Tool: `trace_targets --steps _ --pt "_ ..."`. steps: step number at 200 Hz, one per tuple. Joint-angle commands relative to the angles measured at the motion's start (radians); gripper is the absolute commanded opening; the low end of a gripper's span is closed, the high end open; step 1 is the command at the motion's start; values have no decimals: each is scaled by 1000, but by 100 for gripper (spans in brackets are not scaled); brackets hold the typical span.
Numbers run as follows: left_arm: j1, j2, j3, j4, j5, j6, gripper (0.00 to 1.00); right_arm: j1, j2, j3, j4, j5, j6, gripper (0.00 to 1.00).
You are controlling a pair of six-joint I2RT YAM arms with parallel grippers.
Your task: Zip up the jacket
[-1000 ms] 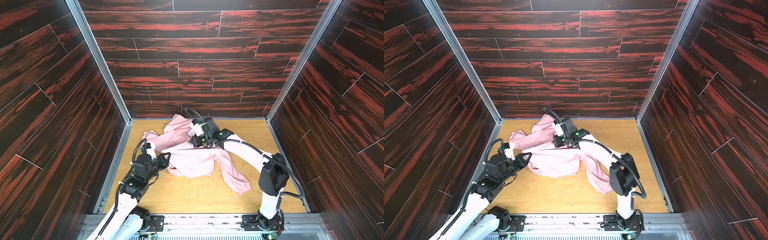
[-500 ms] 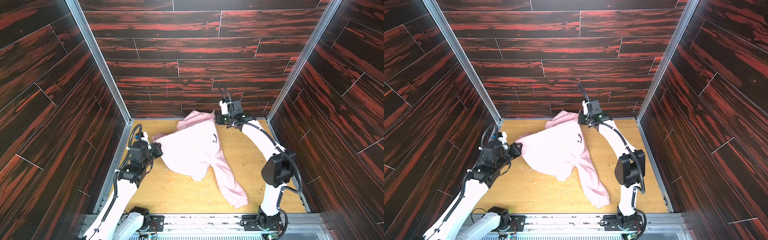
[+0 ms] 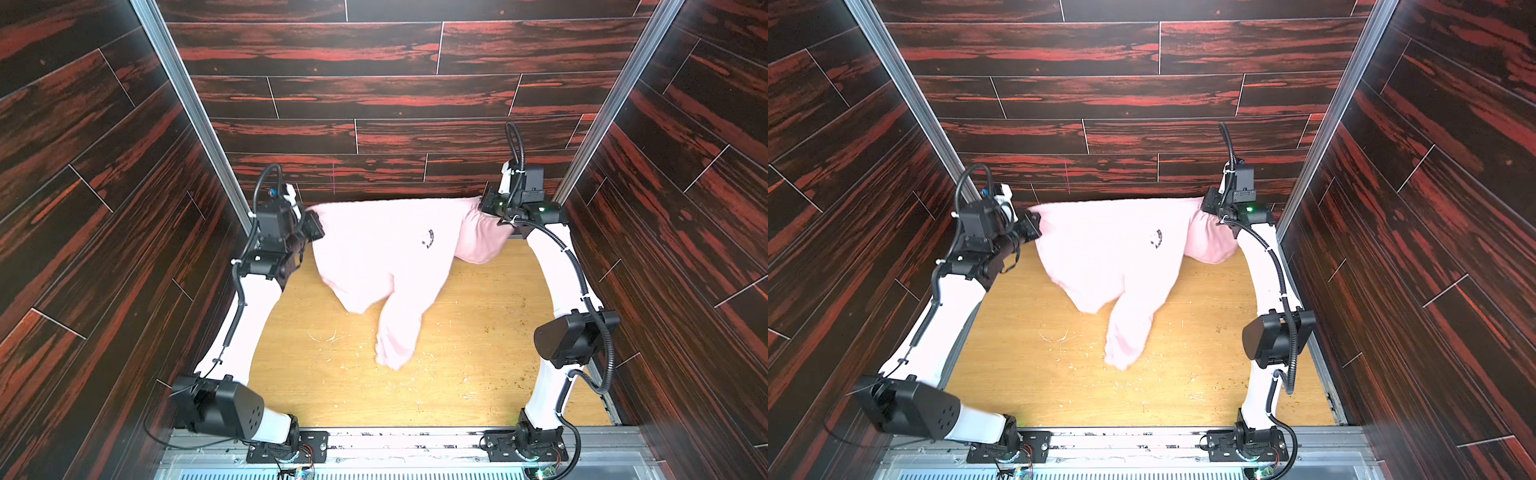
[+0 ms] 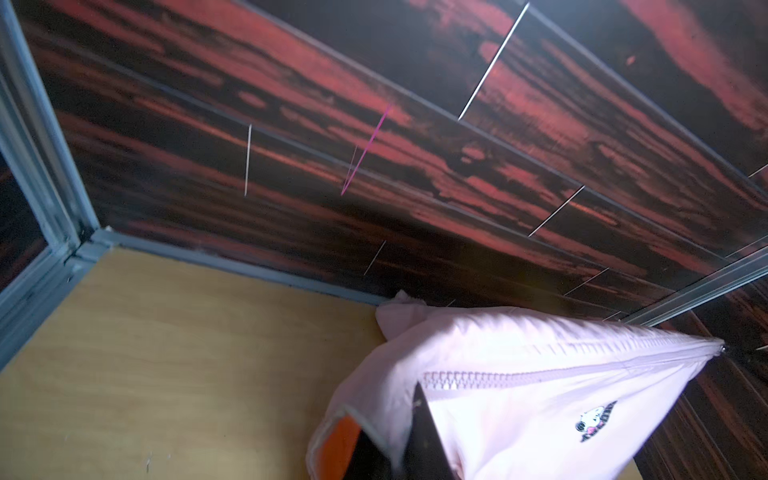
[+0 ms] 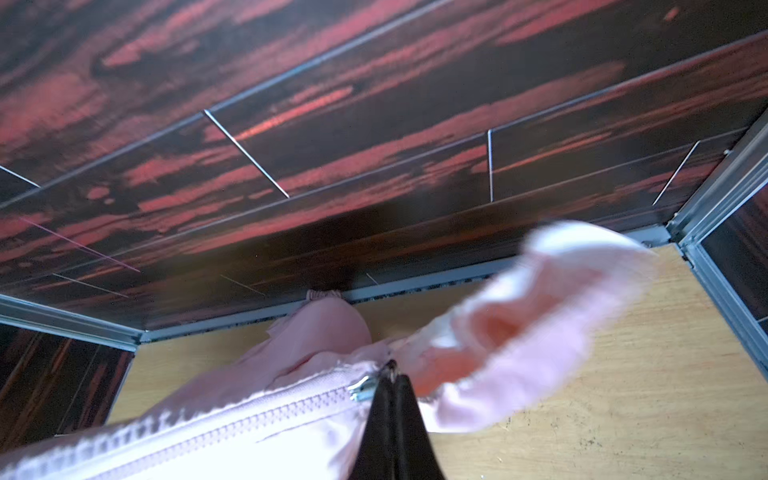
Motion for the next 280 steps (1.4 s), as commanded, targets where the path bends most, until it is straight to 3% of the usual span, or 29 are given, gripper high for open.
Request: trace_targets --steps 1,27,76,83,91,106,108,113,116,137,162,179,188,198,210,220,230,246,262,280 --pt "64 -23 64 -39 -92 44 0 -57 -36 -51 -31 104 8 0" --pt "64 -66 -28 -45 -29 25 0 -57 -156 -288 28 23 20 0" --pt "64 -238 -411 -63 -14 -47 0 -58 -378 -847 170 -173 23 0" --pt "65 -253 -456 -83 -31 -55 12 -58 -388 -902 173 -193 21 2" --pt "65 -266 -497 -115 -59 -60 31 -57 -398 -954 182 -200 22 17" --pt "67 -287 -556 -160 -112 -66 49 -58 -429 -1024 209 -189 29 39" --pt "68 -291 -564 -162 -116 -67 51 -57 -433 -1030 213 -184 31 41" --pt "69 -301 -577 -164 -132 -71 72 -59 -442 -1041 216 -172 30 46" --pt "71 -307 -585 -165 -139 -72 76 -59 -445 -1042 217 -164 32 48" --pt "75 -345 -586 -180 -191 -72 83 -59 -453 -1004 200 -124 21 60" --pt "75 -403 -561 -129 -235 -35 85 -58 -494 -961 230 -86 4 61" --pt "75 -465 -581 2 -274 22 86 -59 -572 -982 332 -8 7 62" --pt "74 -497 -598 72 -296 48 99 -58 -607 -1002 402 78 23 63" --pt "76 -528 -626 142 -308 84 100 -58 -633 -1019 499 140 10 63" --pt "75 -568 -715 350 -297 174 100 -58 -644 -1047 604 184 -30 63" --pt "74 -595 -795 506 -318 172 100 -59 -641 -1065 697 235 -38 62" --pt "75 -599 -840 610 -333 162 100 -58 -627 -1056 724 276 -52 78" --pt "76 -536 -807 577 -374 151 100 -62 -629 -1095 842 302 -52 84" --pt "76 -447 -791 498 -498 123 100 -70 -645 -1230 1057 375 -67 85" --pt "76 -350 -869 563 -640 169 100 -71 -629 -1366 1189 474 -153 86"
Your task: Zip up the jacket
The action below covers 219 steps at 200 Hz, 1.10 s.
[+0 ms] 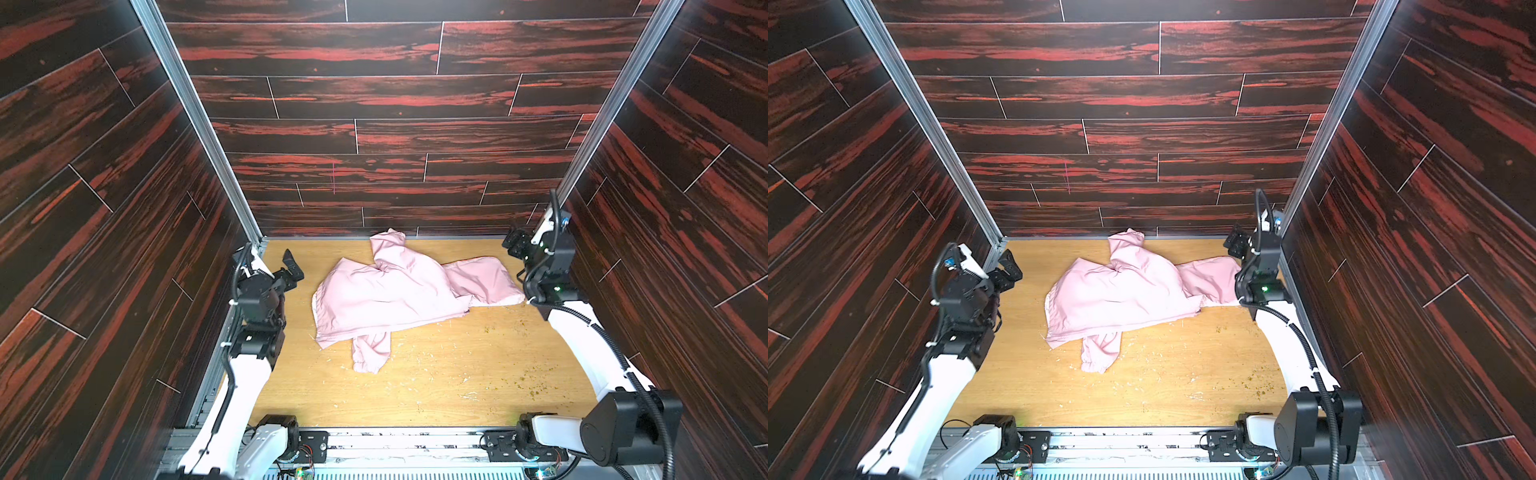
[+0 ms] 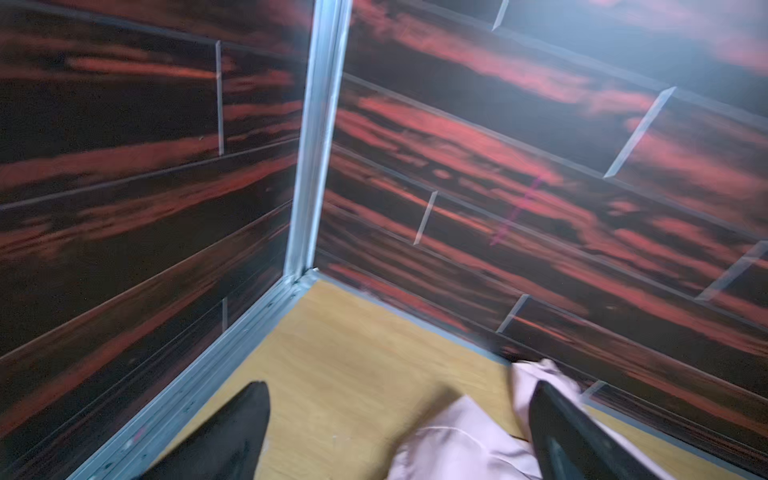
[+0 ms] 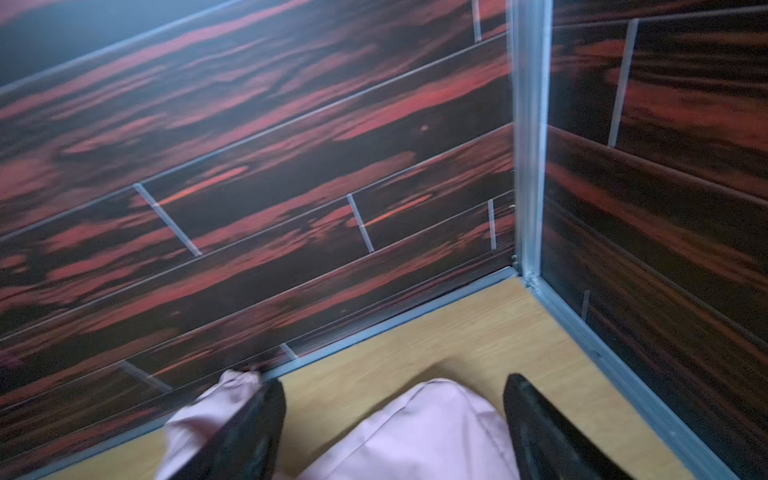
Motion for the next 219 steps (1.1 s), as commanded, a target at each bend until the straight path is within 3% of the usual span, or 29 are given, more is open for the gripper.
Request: trace_targets --steps 1,23,40,49,62,81,96,112,137,162,173,189,209,219 --pt "4 101 -70 78 -212 60 100 -6 23 -148 253 171 -100 86" --pt "5 221 -160 167 -311 87 100 -7 52 -274 238 274 -145 87" --pt "4 324 -189 214 -312 72 100 -12 95 -423 394 280 -169 87" --pt "3 385 -185 266 -310 126 100 -12 134 -475 487 266 -214 88" --pt "9 451 -125 142 -294 96 100 0 163 -475 566 285 -291 88" --pt "14 537 -204 418 -296 153 100 -12 206 -544 843 162 -356 88" --pt "15 483 -204 294 -240 106 100 -20 280 -565 972 94 -383 89" --pt "16 464 -302 477 -211 123 100 -19 365 -614 1115 83 -329 87" --pt "19 463 -327 508 -170 135 100 6 283 -667 1040 48 -205 86" --pt "19 468 -318 495 -131 152 99 79 212 -706 1128 85 -347 87" --pt "19 482 -344 560 -94 170 100 91 125 -695 1004 104 -362 87" --pt "19 564 -424 853 -134 190 99 90 -6 -667 749 152 -329 87" --pt "19 492 -365 587 -115 164 100 85 -58 -741 767 182 -341 87" --pt "19 506 -379 648 -122 165 100 78 -27 -773 826 186 -343 87"
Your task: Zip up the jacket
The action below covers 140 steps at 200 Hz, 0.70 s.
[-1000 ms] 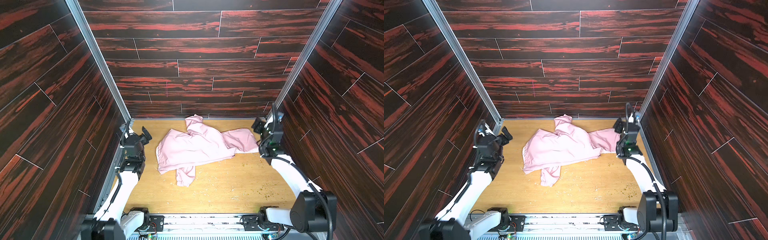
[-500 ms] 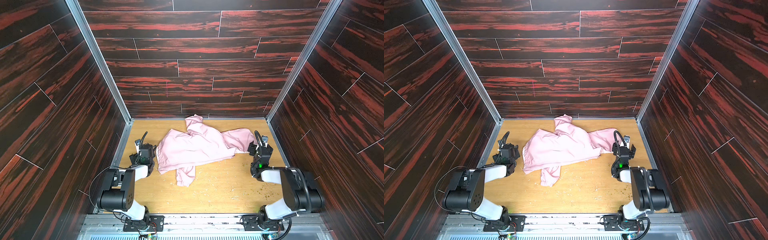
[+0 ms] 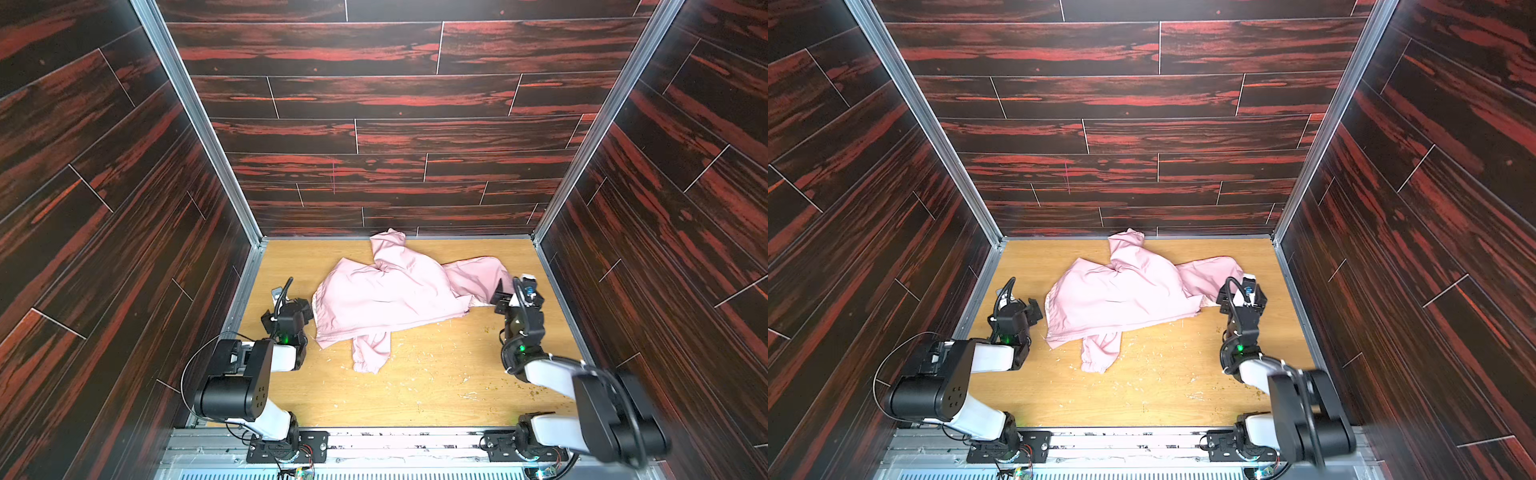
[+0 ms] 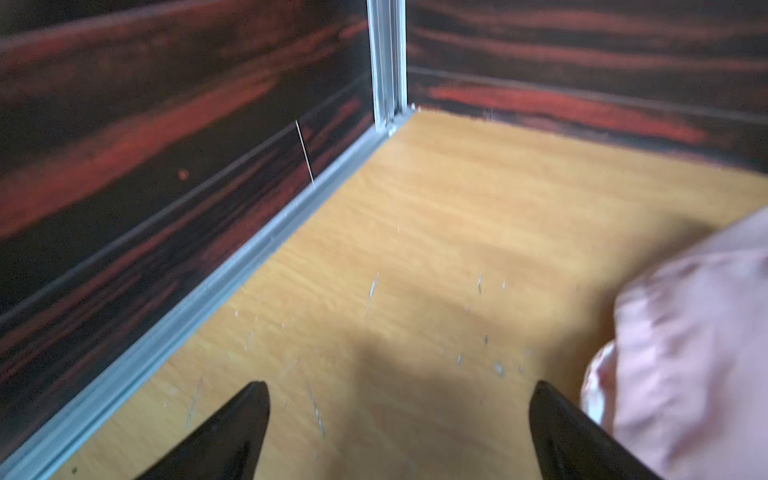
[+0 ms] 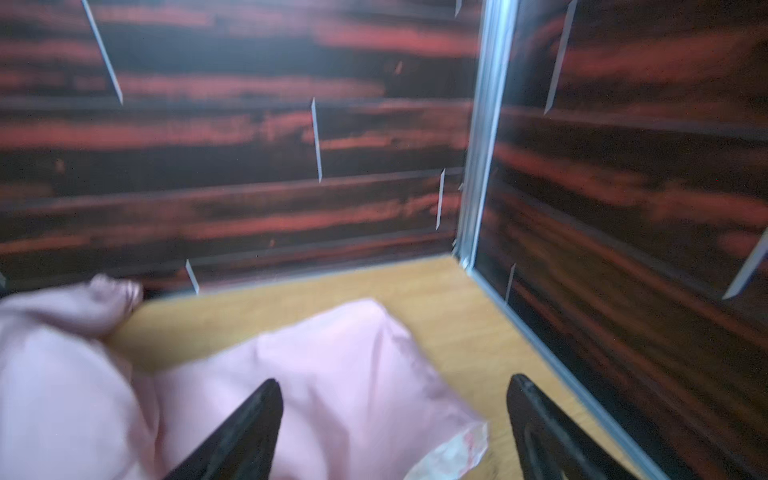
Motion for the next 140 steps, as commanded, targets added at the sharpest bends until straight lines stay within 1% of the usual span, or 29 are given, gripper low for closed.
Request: trace_targets --steps 1,7,18,28,36,46,56,66,74,75,77,80,83,87,89,90,92,97,101,109,118,127,140 --pt "6 -21 9 44 5 14 100 -11 19 -68 -8 52 -22 87" --pt "6 -8 -1 85 6 17 100 -13 60 -78 26 52 -19 87" --pt "6 5 -8 116 5 20 99 -14 155 -99 165 48 -42 87" --pt "6 0 -6 104 6 18 99 -11 257 -113 330 34 -93 87" --pt "6 -7 2 72 4 15 100 -11 314 -106 383 44 -107 88" --pt "6 -25 17 12 7 9 100 -20 274 -104 290 26 -68 88" --pt "6 -33 18 -1 11 10 100 -68 255 -109 260 -98 -36 83" --pt "5 -21 17 23 4 9 99 -107 253 -122 262 -182 -10 83" --pt "6 -22 18 20 3 8 99 -152 273 -132 269 -293 18 83" --pt "6 -22 19 18 3 8 99 -158 277 -133 284 -305 18 84" --pt "6 -22 19 14 5 9 100 -165 300 -131 319 -319 20 89" --pt "6 -23 21 8 5 8 100 -168 325 -130 356 -315 17 92" --pt "6 -25 22 1 6 9 100 -167 329 -125 353 -308 18 93" --pt "6 -27 23 -5 9 10 99 -169 302 -110 272 -311 27 93" --pt "6 -28 24 -6 8 9 100 -172 279 -95 183 -319 30 93" --pt "6 -27 24 -5 8 8 100 -172 279 -95 183 -319 30 93" --pt "5 -27 23 -4 9 8 100 -176 270 -70 121 -329 36 93" --pt "6 -25 24 0 7 9 100 -182 287 -31 88 -330 44 95" --pt "6 -22 24 2 5 9 100 -193 300 -13 77 -340 55 98" --pt "6 -22 24 4 5 7 99 -226 280 3 6 -367 90 99" --pt "6 -23 24 -1 6 6 100 -236 291 -2 46 -375 95 99" --pt "6 -25 24 0 6 7 99 -236 281 -1 20 -374 94 99" --pt "6 -26 22 1 5 7 99 -237 286 -5 38 -375 94 99"
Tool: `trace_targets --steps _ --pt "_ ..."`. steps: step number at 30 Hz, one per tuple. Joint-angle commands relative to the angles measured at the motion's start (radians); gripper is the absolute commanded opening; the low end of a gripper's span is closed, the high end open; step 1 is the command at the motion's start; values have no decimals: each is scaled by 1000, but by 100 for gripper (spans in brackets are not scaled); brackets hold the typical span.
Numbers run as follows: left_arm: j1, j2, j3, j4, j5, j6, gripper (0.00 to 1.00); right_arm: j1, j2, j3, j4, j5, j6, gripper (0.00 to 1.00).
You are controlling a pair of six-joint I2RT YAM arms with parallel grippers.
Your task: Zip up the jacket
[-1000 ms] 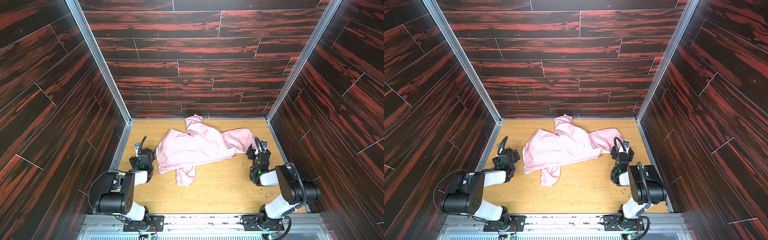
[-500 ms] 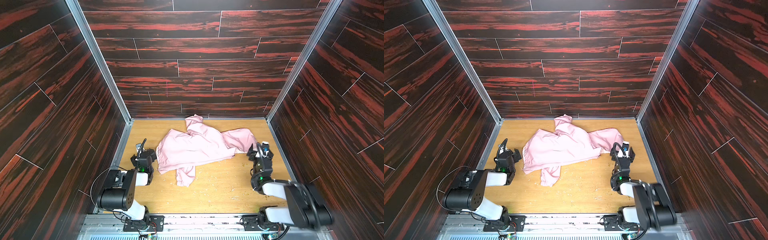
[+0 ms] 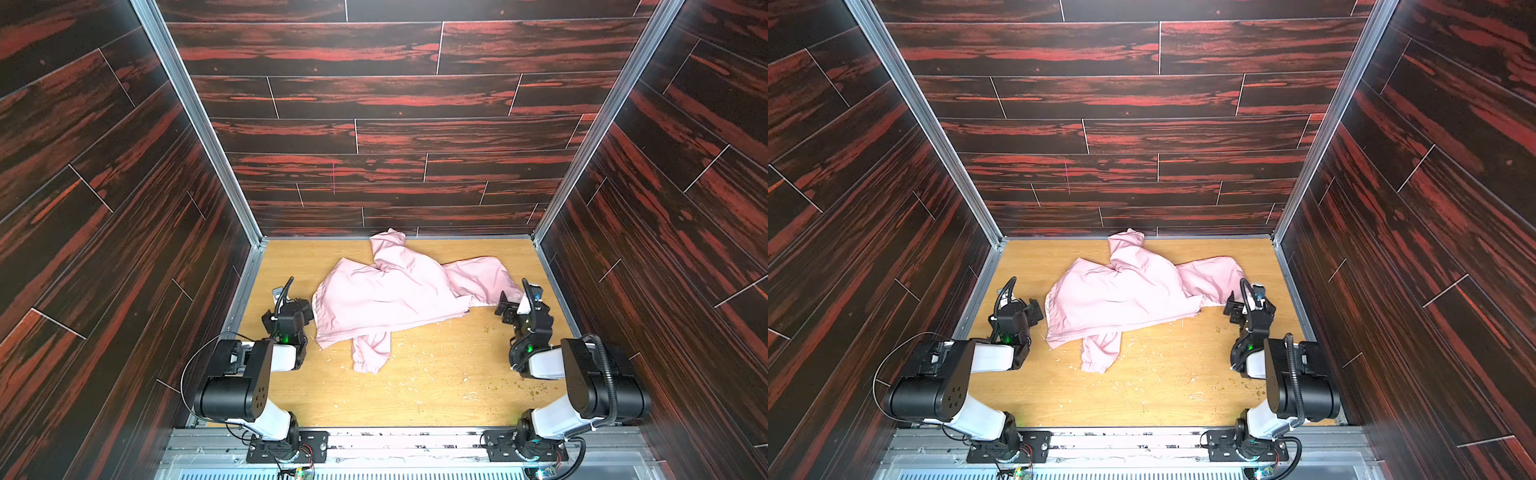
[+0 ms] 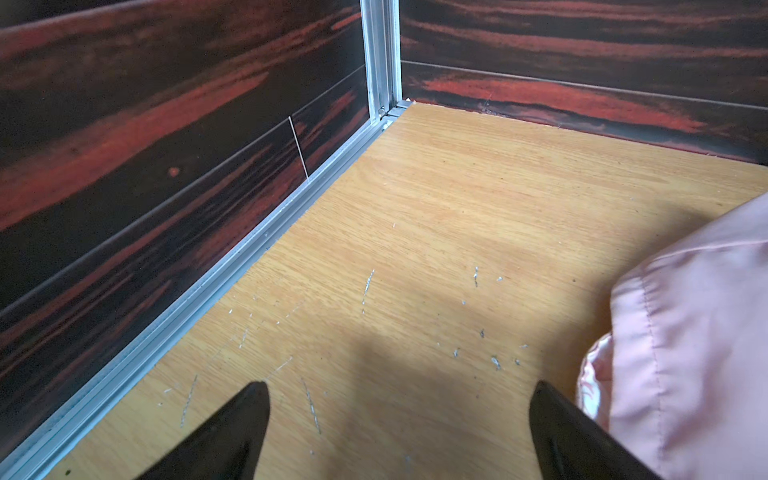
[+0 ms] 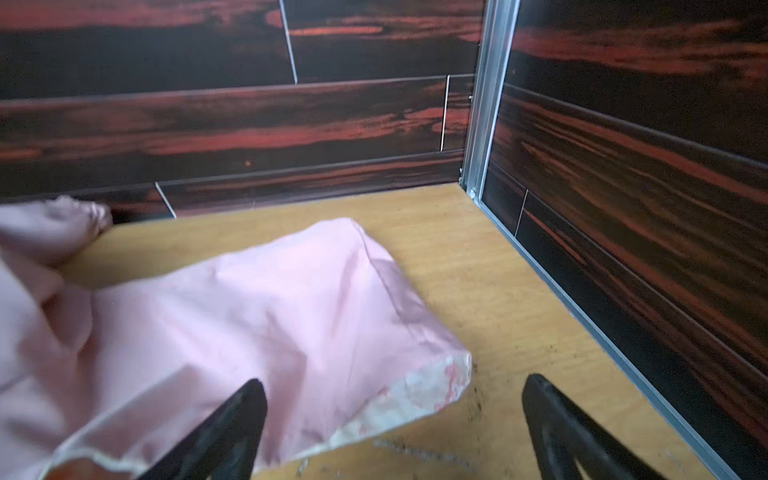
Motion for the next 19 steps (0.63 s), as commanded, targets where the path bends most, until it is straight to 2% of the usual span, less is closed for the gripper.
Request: trace_targets --steps 1,19 --pt "6 -24 16 -2 -2 5 99 -6 2 -2 -40 -55 32 99" --pt "6 -22 20 -6 -2 6 100 -2 1 5 -53 -61 27 99"
